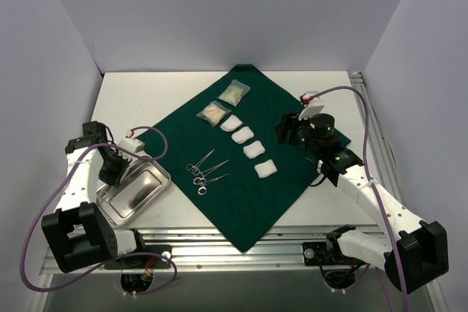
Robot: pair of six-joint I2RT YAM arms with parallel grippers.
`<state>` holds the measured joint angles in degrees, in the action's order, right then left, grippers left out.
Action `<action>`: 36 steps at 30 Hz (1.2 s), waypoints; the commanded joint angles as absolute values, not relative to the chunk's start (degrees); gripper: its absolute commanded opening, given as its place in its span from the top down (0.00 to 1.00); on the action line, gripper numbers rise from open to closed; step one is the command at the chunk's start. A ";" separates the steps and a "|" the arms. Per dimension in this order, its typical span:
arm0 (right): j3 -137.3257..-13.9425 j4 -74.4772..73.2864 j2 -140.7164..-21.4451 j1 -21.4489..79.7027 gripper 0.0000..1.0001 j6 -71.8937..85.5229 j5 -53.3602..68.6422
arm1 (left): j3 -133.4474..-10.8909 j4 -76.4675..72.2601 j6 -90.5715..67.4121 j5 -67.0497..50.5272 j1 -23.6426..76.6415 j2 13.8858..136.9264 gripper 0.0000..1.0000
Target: Prepare the surgical pack
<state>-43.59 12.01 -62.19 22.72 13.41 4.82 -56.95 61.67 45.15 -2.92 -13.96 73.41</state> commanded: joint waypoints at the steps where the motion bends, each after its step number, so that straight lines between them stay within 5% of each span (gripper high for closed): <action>1: -45.44 13.63 -62.75 23.38 0.41 13.27 5.63 | -55.82 58.28 51.94 -4.13 -16.43 75.40 0.98; 24: -48.52 10.37 -63.72 26.10 0.41 13.54 1.14 | -47.64 43.77 54.75 -5.80 -17.84 86.04 0.98; 29: -49.48 9.67 -64.25 26.10 0.41 12.83 1.05 | -47.99 45.78 56.07 -6.42 -17.84 85.52 0.72; 36: -50.27 9.67 -63.90 26.10 0.40 12.39 0.88 | -54.04 53.51 55.02 -9.22 -17.84 82.19 0.60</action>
